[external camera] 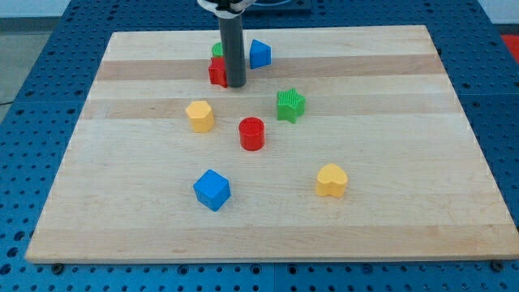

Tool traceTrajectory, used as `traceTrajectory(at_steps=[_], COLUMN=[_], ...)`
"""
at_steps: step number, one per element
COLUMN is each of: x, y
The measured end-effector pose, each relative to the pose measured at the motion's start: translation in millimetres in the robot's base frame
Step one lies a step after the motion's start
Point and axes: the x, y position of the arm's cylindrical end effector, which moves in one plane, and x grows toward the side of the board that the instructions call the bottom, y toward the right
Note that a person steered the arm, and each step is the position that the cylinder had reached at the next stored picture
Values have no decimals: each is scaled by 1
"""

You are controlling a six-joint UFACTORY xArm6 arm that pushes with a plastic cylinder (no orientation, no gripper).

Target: Move the red star to the top left corner of the board

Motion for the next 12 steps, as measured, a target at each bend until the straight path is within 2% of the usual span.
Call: traceTrajectory(at_steps=[1,2,3,4,6,8,10,11,12], x=[-4,-8,-11,-35,-33,-33,-55,-63,-51], y=[-27,-19,23,29,-33,-70,-142,-152,-152])
